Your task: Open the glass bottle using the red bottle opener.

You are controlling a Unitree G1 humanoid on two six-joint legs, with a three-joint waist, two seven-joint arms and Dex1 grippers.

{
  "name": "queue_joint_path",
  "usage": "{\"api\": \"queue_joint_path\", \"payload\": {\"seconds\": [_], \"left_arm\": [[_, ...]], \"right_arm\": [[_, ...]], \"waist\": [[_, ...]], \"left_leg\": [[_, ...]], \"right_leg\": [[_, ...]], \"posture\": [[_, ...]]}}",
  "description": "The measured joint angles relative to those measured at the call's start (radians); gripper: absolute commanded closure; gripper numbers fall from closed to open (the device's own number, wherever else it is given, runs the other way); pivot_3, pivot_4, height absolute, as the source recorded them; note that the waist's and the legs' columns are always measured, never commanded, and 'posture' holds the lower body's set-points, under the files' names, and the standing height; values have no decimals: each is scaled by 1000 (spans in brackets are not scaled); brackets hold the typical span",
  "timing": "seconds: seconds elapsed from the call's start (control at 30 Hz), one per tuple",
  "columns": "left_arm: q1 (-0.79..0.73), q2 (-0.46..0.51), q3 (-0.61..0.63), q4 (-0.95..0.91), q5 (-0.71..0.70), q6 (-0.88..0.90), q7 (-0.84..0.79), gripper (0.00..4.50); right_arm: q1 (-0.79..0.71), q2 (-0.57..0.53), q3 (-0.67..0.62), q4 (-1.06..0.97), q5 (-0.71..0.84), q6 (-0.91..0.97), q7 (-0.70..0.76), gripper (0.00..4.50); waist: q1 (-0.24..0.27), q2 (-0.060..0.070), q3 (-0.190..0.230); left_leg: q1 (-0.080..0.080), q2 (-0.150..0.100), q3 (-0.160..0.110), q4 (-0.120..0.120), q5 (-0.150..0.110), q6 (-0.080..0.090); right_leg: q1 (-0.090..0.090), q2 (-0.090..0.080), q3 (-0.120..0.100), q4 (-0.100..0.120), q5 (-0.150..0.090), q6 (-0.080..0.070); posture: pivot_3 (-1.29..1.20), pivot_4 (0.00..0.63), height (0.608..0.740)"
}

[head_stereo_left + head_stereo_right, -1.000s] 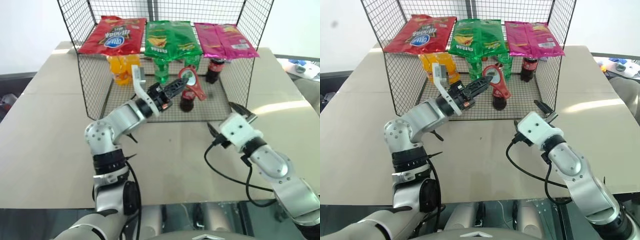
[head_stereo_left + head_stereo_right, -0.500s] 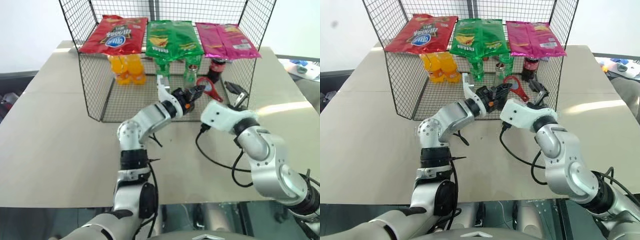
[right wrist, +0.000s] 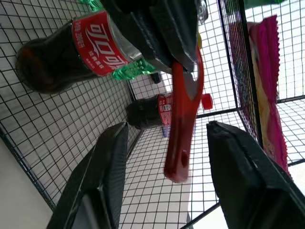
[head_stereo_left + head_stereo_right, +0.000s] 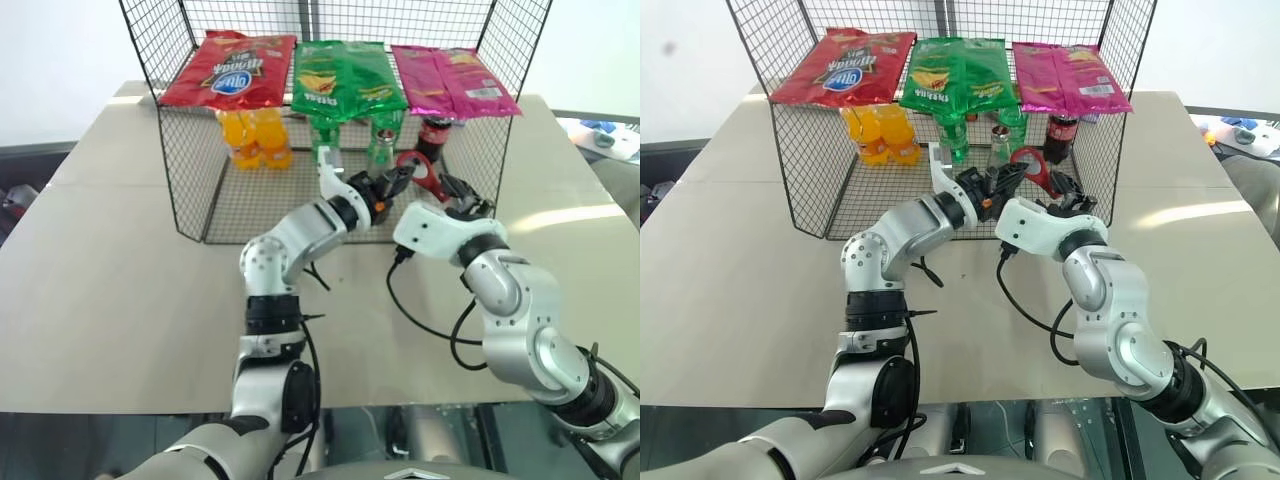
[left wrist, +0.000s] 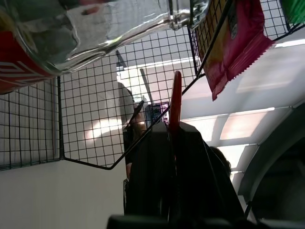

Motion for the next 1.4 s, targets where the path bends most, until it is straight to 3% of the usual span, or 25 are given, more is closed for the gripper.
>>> {"api": "queue_joint_path", "payload": {"seconds": [0.7,0.77,0.9,1.0,1.13,1.4], "left_arm": [[5,27,-18,11,-4,-1,-18,4500],[7,26,-20,13,-3,-1,-21,4500],[17,26,-25,15,-3,-1,-23,4500],[18,27,-26,15,-3,-1,-23,4500],[20,31,-25,15,-7,-3,-29,4500],[20,33,-25,15,-15,-7,-27,4500]], "right_arm": [[36,168,-86,78,-197,-86,72,1681],[39,186,-87,82,-216,-100,82,2219],[50,209,-95,89,-239,-128,97,2219],[55,224,-116,90,-259,-146,110,2986],[65,244,-126,99,-279,-171,123,4478],[75,269,-155,105,-317,-222,148,4478]], "waist": [[0,0,0],[0,0,0],[0,0,0],[0,0,0],[0,1,0],[0,1,0]], "left_leg": [[0,0,-2,-2,1,-3],[0,0,-2,-2,1,-3],[0,0,-3,-2,2,-3],[0,0,-3,-2,2,-3],[0,0,-4,-3,2,-3],[0,0,-4,-3,2,-4]], "right_leg": [[0,0,-2,0,0,0],[0,0,-2,0,0,0],[0,0,-2,0,0,0],[0,0,-3,0,0,0],[0,0,-3,0,0,0],[1,0,-4,0,0,0]], "posture": [[0,150,740],[0,150,740],[0,150,740],[0,150,740],[0,150,740],[0,150,740]]}}
